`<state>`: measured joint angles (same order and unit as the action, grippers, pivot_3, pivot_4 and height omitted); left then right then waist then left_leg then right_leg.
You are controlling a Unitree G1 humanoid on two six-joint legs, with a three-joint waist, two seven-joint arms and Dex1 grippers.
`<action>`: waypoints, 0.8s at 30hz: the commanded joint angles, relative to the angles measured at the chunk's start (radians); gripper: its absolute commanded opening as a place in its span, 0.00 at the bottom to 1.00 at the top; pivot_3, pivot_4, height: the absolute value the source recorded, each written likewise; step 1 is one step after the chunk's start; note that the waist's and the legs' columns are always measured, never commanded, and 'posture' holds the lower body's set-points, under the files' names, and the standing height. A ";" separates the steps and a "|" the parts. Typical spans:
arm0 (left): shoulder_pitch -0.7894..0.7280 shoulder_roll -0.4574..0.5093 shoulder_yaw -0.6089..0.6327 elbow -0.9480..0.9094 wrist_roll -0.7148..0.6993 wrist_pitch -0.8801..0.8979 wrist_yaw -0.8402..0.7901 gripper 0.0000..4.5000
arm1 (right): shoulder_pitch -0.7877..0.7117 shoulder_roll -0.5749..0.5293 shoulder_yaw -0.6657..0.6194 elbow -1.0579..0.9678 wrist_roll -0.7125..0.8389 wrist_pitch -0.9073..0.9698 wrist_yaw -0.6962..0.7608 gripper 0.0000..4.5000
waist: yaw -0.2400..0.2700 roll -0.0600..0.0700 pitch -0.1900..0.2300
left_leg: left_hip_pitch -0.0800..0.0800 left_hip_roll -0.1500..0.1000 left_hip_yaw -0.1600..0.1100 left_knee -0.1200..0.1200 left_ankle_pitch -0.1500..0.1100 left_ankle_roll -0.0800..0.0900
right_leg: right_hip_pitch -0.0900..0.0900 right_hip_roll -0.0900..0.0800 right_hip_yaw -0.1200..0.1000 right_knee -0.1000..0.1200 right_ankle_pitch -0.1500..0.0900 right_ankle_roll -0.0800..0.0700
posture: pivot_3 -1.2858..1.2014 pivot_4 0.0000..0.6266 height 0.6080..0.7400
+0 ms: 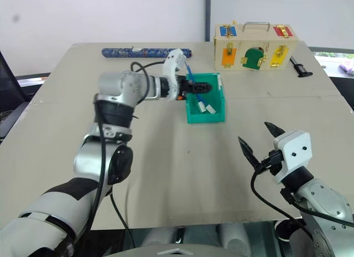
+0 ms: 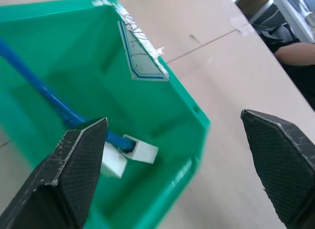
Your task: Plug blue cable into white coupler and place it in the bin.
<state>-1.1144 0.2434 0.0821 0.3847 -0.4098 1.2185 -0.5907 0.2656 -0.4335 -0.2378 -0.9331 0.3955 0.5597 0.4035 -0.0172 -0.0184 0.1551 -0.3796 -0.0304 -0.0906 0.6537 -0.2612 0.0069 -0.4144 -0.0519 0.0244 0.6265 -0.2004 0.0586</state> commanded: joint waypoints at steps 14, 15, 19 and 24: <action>0.886 0.282 0.039 -0.747 -0.103 -0.613 -0.379 0.99 | 0.062 -0.139 -0.161 0.139 0.066 -0.144 0.205 0.88 | 0.014 0.000 0.000 | 0.001 0.002 0.004 -0.001 0.000 0.000 | -0.001 -0.002 0.003 -0.001 -0.002 -0.005 | 0.52 0.24 1.00; 0.930 0.300 0.045 -0.757 -0.101 -0.633 -0.389 0.99 | 0.080 -0.150 -0.179 0.157 0.070 -0.161 0.230 0.88 | 0.015 0.000 0.000 | 0.001 0.002 0.004 -0.001 0.000 0.000 | 0.000 -0.002 0.003 -0.001 -0.002 -0.005 | 0.52 0.24 1.00; 1.065 0.359 0.081 -0.774 -0.106 -0.693 -0.412 0.99 | 0.150 -0.175 -0.237 0.210 0.062 -0.226 0.304 0.88 | 0.014 0.000 0.000 | 0.001 0.002 0.004 -0.001 0.000 0.001 | 0.000 -0.002 0.003 -0.001 -0.003 -0.004 | 0.52 0.24 1.00; 1.196 0.433 0.154 -0.719 -0.104 -0.774 -0.456 0.99 | 0.255 -0.190 -0.331 0.251 0.062 -0.269 0.369 0.88 | 0.014 0.001 0.000 | 0.002 0.003 0.005 -0.001 0.000 0.001 | 0.000 -0.002 0.003 -0.001 -0.004 -0.001 | 0.52 0.24 1.00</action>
<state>0.0798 0.6624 0.1972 -0.3271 -0.4963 0.4731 -1.0316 0.5152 -0.6142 -0.5169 -0.6771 0.4482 0.3224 0.7495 -0.0029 -0.0176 0.1552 -0.3780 -0.0268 -0.0861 0.6527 -0.2616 0.0076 -0.4139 -0.0536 0.0269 0.6255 -0.2049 0.0573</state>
